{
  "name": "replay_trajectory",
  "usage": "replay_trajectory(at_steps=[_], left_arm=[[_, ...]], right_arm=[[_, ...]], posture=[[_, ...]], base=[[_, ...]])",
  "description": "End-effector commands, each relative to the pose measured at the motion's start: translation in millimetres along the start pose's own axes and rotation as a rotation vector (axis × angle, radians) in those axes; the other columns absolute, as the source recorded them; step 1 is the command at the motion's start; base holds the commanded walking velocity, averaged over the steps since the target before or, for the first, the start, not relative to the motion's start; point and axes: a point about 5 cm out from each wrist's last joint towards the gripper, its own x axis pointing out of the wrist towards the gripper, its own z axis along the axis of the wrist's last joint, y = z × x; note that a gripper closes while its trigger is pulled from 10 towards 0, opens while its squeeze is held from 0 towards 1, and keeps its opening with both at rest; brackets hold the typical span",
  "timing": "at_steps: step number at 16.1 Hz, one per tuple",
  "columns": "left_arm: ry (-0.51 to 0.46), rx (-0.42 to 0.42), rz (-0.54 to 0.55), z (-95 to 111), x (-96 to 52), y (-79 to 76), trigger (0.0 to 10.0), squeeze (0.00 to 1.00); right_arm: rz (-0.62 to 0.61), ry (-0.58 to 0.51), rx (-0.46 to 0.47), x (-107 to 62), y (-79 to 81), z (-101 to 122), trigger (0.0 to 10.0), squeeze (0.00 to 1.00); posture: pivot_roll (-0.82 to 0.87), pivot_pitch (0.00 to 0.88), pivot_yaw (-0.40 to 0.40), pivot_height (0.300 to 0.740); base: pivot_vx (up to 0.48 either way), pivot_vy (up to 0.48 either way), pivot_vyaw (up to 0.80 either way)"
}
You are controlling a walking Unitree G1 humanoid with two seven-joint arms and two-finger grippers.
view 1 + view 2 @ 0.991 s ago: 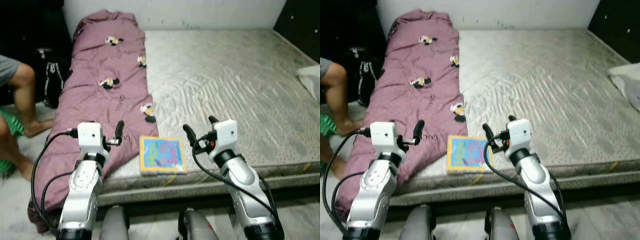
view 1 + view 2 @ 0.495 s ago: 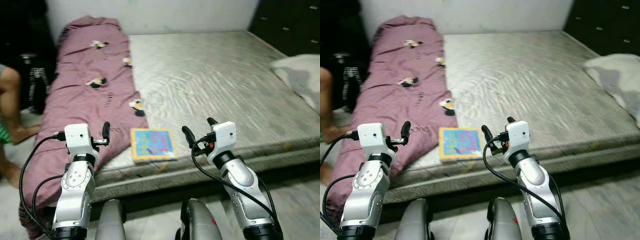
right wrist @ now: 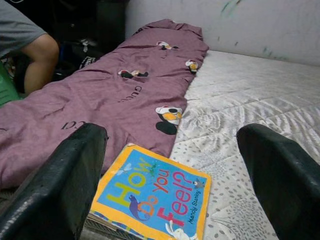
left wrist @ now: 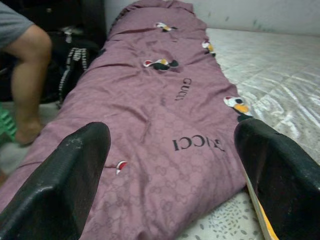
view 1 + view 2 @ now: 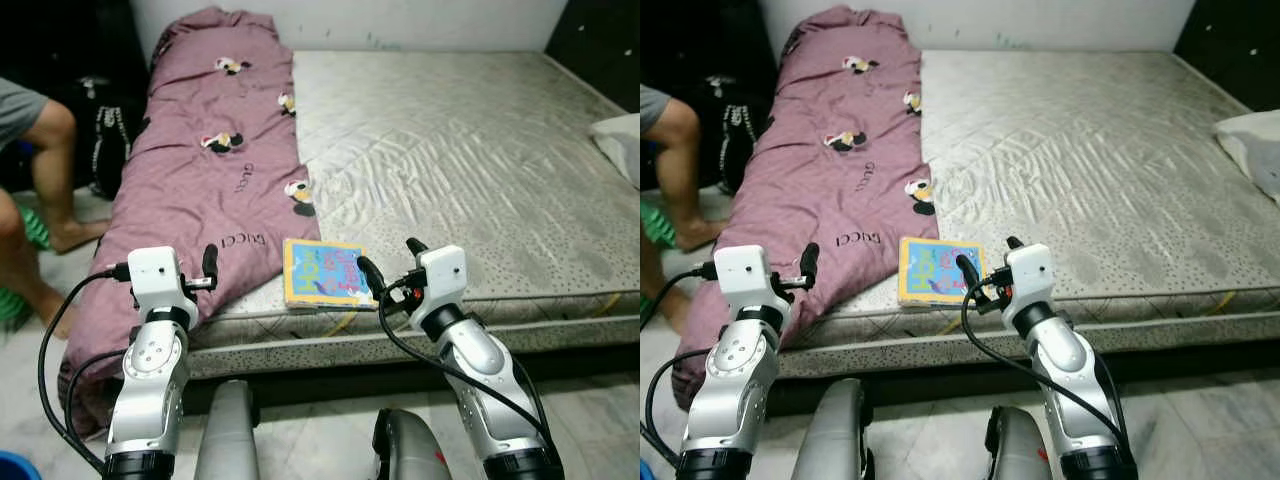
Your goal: Clean up the room
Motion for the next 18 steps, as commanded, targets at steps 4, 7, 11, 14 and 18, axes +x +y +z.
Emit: replay_trajectory(at_steps=[4, 7, 11, 14, 18], left_arm=[[-0.01, 0.003, -0.006, 2.3, 0.7, -1.9, 10.0, 0.0], [-0.015, -0.002, -0.005, 2.6, 0.0, 0.0, 10.0, 0.0], [-0.021, -0.009, -0.031, 3.2, -1.9, -1.9, 10.0, 0.0], [-0.02, -0.013, -0.035, 3.4, -1.6, -2.1, 10.0, 0.0], [-0.021, -0.018, -0.041, 3.3, -1.5, -3.1, 10.0, 0.0]], right_arm=[[-0.013, -0.008, -0.007, -0.7, -2.5, 2.4, 10.0, 0.0], [0.011, -0.001, -0.041, -1.4, -1.1, 1.0, 10.0, 0.0], [-0.001, 0.007, -0.028, -2.0, -1.5, -1.3, 10.0, 0.0], [-0.002, 0.008, -0.033, -2.0, -1.9, -1.1, 10.0, 0.0], [0.005, 0.009, -0.04, -1.6, -1.5, -1.1, 10.0, 0.0]], posture=[[-0.01, 0.0, -0.016, 0.557], [-0.01, 0.0, -0.017, 0.557], [-0.01, 0.0, -0.017, 0.557], [-0.01, 0.0, -0.016, 0.557], [-0.01, 0.0, -0.016, 0.557]], base=[[0.0, 0.0, 0.0], [0.0, 0.0, 0.68], [0.279, 0.0, 0.0], [0.285, 0.0, 0.0], [0.292, 0.0, 0.0]])
